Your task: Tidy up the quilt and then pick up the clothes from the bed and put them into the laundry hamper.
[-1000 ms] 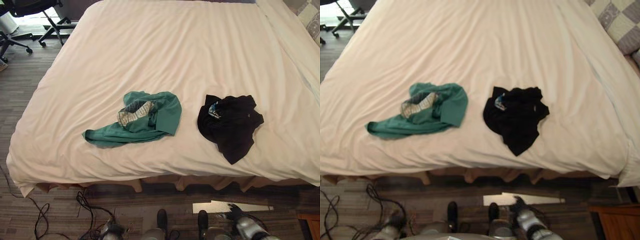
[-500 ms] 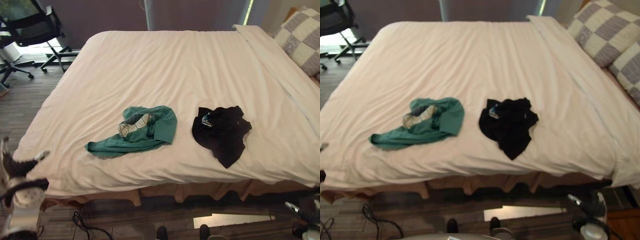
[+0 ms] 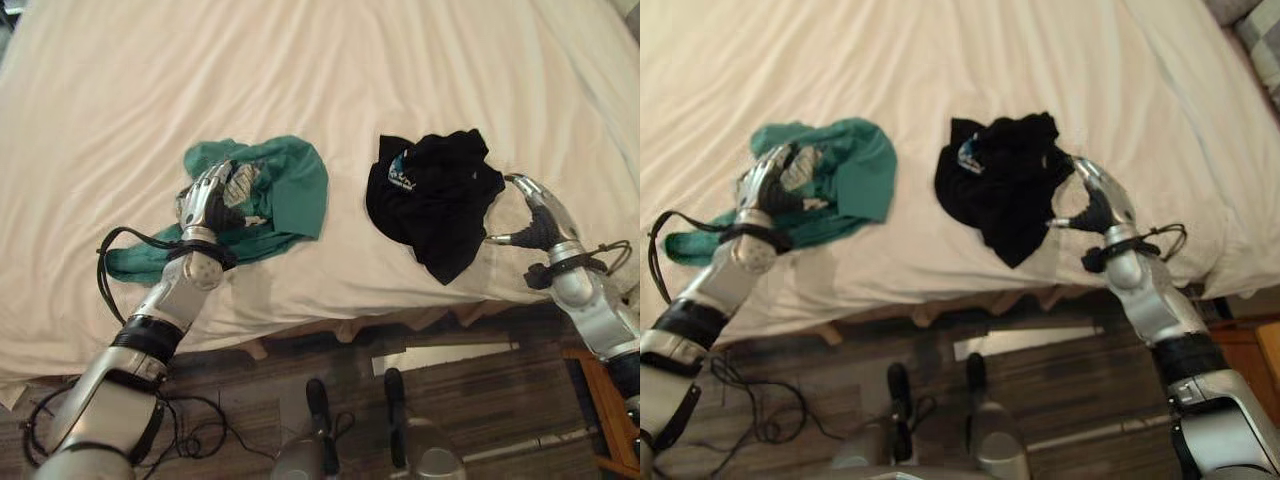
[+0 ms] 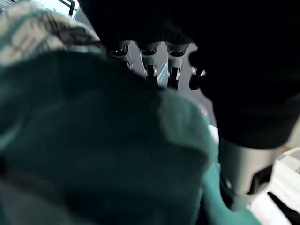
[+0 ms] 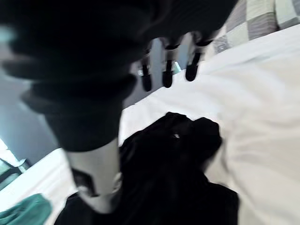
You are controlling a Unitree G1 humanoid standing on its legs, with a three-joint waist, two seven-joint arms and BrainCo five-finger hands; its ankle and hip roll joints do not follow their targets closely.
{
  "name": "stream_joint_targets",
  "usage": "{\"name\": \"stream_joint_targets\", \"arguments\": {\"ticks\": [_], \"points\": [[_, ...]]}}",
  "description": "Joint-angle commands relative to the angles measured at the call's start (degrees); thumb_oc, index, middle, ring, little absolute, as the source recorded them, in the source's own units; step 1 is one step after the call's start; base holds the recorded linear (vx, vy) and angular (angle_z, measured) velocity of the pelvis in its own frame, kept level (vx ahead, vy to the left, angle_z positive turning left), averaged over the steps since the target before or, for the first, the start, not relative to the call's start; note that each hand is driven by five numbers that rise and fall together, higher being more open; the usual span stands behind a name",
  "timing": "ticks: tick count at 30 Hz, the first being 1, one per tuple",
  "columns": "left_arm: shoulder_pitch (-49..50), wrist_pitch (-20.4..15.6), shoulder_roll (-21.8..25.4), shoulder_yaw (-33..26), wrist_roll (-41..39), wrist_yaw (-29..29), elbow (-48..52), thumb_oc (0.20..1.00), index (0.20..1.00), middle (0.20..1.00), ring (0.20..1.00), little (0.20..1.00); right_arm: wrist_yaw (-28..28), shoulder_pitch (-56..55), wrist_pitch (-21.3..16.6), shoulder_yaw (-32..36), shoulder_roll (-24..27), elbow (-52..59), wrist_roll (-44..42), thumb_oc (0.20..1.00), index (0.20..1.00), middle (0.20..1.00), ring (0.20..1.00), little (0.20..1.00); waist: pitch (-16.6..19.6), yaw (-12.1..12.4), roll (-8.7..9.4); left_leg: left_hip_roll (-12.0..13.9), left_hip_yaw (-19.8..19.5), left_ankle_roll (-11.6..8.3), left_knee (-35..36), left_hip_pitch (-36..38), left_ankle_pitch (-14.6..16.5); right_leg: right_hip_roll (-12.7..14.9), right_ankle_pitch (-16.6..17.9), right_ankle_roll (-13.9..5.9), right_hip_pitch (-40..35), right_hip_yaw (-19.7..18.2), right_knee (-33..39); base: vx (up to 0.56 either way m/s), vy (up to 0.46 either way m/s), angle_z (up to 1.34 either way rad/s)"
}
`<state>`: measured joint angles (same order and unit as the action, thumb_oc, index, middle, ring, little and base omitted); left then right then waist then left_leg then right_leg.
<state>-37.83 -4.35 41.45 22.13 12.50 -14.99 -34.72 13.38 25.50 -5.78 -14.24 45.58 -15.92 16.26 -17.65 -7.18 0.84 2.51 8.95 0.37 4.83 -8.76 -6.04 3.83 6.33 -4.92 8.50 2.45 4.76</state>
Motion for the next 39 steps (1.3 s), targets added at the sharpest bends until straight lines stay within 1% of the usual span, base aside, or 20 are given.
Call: {"name": "stream_joint_targets", "arguments": {"ticks": [1,2,3,4,7,12,13,15,19,21,22,26,28,29,31,33,34,36,37,39], "points": [[-9.4,3.7,-3.6,-0.6,2.5,0.2,-16.8,1.0,1.0,1.0,1.0,1.0,0.6,2.5,0.0,-0.5,2.3,1.0,-0.5,1.0,1.0,1.0,1.0,1.0,1.9,1.6,1.28,0.3,2.1,-3.11,0.2,-1.9,0.6,1.5,4.1,-3.14,4.1,-1.1,0.2,-0.04,-0.033,-0.01],[-9.7,3.6,-3.7,-0.5,2.5,0.2,-17.1,1.0,1.0,1.0,1.0,1.0,0.6,2.6,0.0,-0.4,2.3,1.0,-0.5,1.0,1.0,1.0,1.0,1.0,1.9,1.6,1.25,0.3,2.1,-3.12,0.2,-2.0,0.6,1.5,4.1,-3.14,4.2,-1.0,0.2,0.0,0.0,0.0],[-10.2,4.2,-3.8,0.3,4.4,1.2,-20.3,0.366,0.366,0.366,0.366,0.366,0.4,3.1,0.1,-1.0,2.5,1.0,-0.5,1.0,1.0,1.0,1.0,1.0,1.7,1.6,1.16,0.4,2.1,-3.22,0.2,-2.2,0.5,1.6,4.2,-3.18,4.4,-1.0,0.2,0.0,0.0,0.0],[-10.9,4.7,-4.7,1.2,5.7,2.0,-24.3,0.2,0.2,0.2,0.2,0.2,0.2,4.2,0.0,-1.8,2.9,1.0,-0.4,1.0,1.0,1.0,1.0,1.0,1.3,1.7,1.08,0.4,2.0,-3.34,0.2,-2.6,0.3,1.6,4.3,-3.16,4.8,-0.9,0.2,-0.03,-0.033,-0.01],[-8.4,5.8,-5.6,1.5,8.7,4.3,-27.5,0.2,0.2,0.2,0.2,0.2,-0.1,8.7,0.4,-4.5,4.0,-1.5,-0.1,1.0,1.0,1.0,1.0,1.0,0.8,2.8,0.72,0.5,1.9,-3.81,0.2,-3.6,-0.2,1.8,4.5,-3.09,5.7,-0.5,0.2,-0.02,-0.048,0.0],[2.8,3.9,-8.0,-0.9,5.7,4.0,-24.6,0.2,0.2,0.2,0.2,0.2,-0.9,19.2,1.6,-12.5,5.1,-13.0,-1.4,1.0,1.0,1.0,1.0,1.0,0.2,6.1,0.26,0.6,1.5,-4.49,0.2,-5.1,-1.1,2.0,4.7,-2.76,6.8,0.2,0.2,0.0,-0.058,-0.03],[9.5,2.2,-8.7,-2.3,2.6,3.9,-20.1,0.2,0.2,0.2,0.2,0.2,-1.8,22.8,2.2,-15.4,5.0,-18.4,-1.1,1.0,1.0,1.0,1.0,1.0,0.0,7.5,-0.36,0.5,1.1,-4.67,0.2,-5.6,-1.4,2.0,4.6,-2.49,7.1,0.6,0.2,0.01,-0.055,0.01],[13.0,1.1,-8.5,-3.5,0.9,4.2,-16.8,0.2,0.2,0.2,0.2,0.2,-2.3,25.1,2.4,-17.1,4.7,-21.0,-1.0,1.0,1.0,1.0,1.0,1.0,0.0,7.8,-0.78,0.5,0.8,-4.78,0.2,-5.8,-1.5,2.0,4.5,-2.41,7.2,0.9,0.2,0.01,-0.038,0.05],[26.9,-2.8,-7.7,-9.6,-9.5,6.4,-2.7,0.2,0.2,0.2,0.2,0.2,-4.6,29.1,3.2,-19.8,3.4,-33.8,-0.9,1.0,1.0,1.0,1.0,1.0,-0.2,10.4,-2.66,0.1,-0.1,-4.92,0.2,-6.4,-2.1,2.3,4.5,-2.1,7.1,2.0,0.2,0.01,-0.027,0.07],[32.4,-5.2,-7.9,-12.3,-18.5,9.0,2.8,0.2,0.2,0.2,0.2,0.2,-6.2,30.3,3.7,-20.0,2.0,-41.3,-2.2,1.0,1.0,1.0,1.0,1.0,-0.4,11.7,-3.77,-0.3,-0.6,-4.91,0.2,-6.4,-2.4,2.5,4.5,-2.0,6.8,2.6,0.2,0.01,-0.011,0.12],[34.6,-6.4,-7.6,-13.7,-23.9,11.0,5.2,0.2,0.2,0.2,0.2,0.2,-7.4,30.1,3.7,-20.2,1.4,-44.3,-2.6,0.2,0.2,0.2,0.2,0.2,-0.3,12.2,-4.3,-0.5,-0.9,-4.94,0.2,-6.5,-2.6,2.5,4.5,-1.95,6.6,3.0,0.2,0.0,-0.007,0.22],[41.8,-7.4,-7.2,-15.6,-40.0,21.3,13.3,0.2,0.2,0.2,0.2,0.2,-10.7,26.7,3.7,-16.9,-1.2,-50.5,-5.5,0.2,0.2,0.2,0.2,0.2,0.4,13.4,-5.81,-1.1,-2.0,-4.9,0.2,-5.9,-2.6,3.1,4.1,-2.15,5.4,4.4,0.2,0.01,0.021,0.29],[44.1,-6.4,-7.7,-13.8,-44.3,27.6,16.4,0.2,0.2,0.2,0.2,0.2,-10.5,17.6,2.4,-11.4,-3.6,-44.2,-8.2,0.2,0.2,0.2,0.2,0.2,1.0,12.8,-5.69,-1.2,-2.3,-4.56,0.2,-4.7,-1.9,3.2,3.6,-2.41,3.6,5.1,0.2,0.04,0.058,0.27],[44.1,-6.4,-7.6,-13.7,-44.3,27.6,16.4,0.2,0.2,0.2,0.2,0.2,-10.5,17.3,2.4,-11.2,-3.6,-44.0,-8.2,0.2,0.2,0.2,0.2,0.2,1.0,12.9,-5.64,-1.2,-2.3,-4.55,0.2,-4.6,-1.8,3.2,3.5,-2.41,3.6,5.1,0.2,0.03,0.059,0.38],[43.8,-5.9,-7.8,-12.5,-40.9,28.6,15.3,0.2,0.2,0.2,0.2,0.2,-10.6,8.3,1.2,-7.4,-5.1,-36.6,-9.1,0.2,0.2,0.2,0.2,0.2,1.7,11.9,-4.61,-1.1,-2.2,-4.24,0.2,-3.4,-0.9,3.3,3.2,-2.56,2.5,5.4,0.2,0.04,0.043,0.35],[42.5,-5.1,-9.0,-11.6,-36.6,28.4,12.0,0.2,0.2,0.2,0.2,0.2,-11.5,-1.5,0.0,-3.0,-7.0,-28.0,-10.5,0.2,0.2,0.2,0.2,0.2,2.7,10.6,-2.85,-0.9,-2.0,-3.81,0.2,-1.7,0.2,3.4,2.7,-2.72,0.8,5.4,0.2,0.09,0.052,0.07],[41.4,-4.3,-11.4,-11.2,-32.4,27.6,7.6,0.2,0.2,0.2,0.2,0.2,-13.2,-11.5,-1.3,0.9,-10.5,-20.6,-13.8,0.2,0.2,0.2,0.2,0.2,3.4,8.8,-0.95,-0.7,-1.5,-3.29,0.2,0.7,1.5,3.3,2.3,-2.89,-1.1,5.1,0.2,0.09,0.053,0.02],[41.0,-4.0,-12.4,-11.1,-30.8,27.3,5.8,0.2,0.2,0.2,0.2,0.2,-13.9,-15.2,-1.6,2.0,-12.2,-19.0,-15.0,0.2,0.2,0.2,0.2,0.2,4.1,8.2,-0.27,-0.7,-1.2,-2.99,0.2,1.4,1.9,3.3,2.3,-2.93,-1.5,4.8,0.2,0.09,0.064,-0.01],[40.5,-3.3,-14.7,-11.5,-28.1,26.5,2.6,0.2,0.2,0.2,0.2,0.2,-16.6,-21.9,-1.9,4.3,-16.5,-16.1,-20.1,0.2,0.2,0.2,0.2,0.2,4.8,6.6,1.04,-0.7,-0.4,-2.62,0.2,3.5,2.7,3.2,2.5,-2.99,-2.9,4.0,0.0,0.09,0.108,-0.2],[40.7,-2.6,-16.7,-12.2,-27.0,26.5,1.0,0.2,0.2,0.2,0.2,0.2,-19.1,-27.3,-1.9,5.8,-20.0,-16.0,-24.4,0.2,0.2,0.2,0.2,0.2,5.4,5.2,1.87,-0.6,0.4,-2.42,0.2,5.1,3.1,2.8,1.9,-2.89,-3.4,3.2,-1.9,0.05,0.117,-0.24]]}}
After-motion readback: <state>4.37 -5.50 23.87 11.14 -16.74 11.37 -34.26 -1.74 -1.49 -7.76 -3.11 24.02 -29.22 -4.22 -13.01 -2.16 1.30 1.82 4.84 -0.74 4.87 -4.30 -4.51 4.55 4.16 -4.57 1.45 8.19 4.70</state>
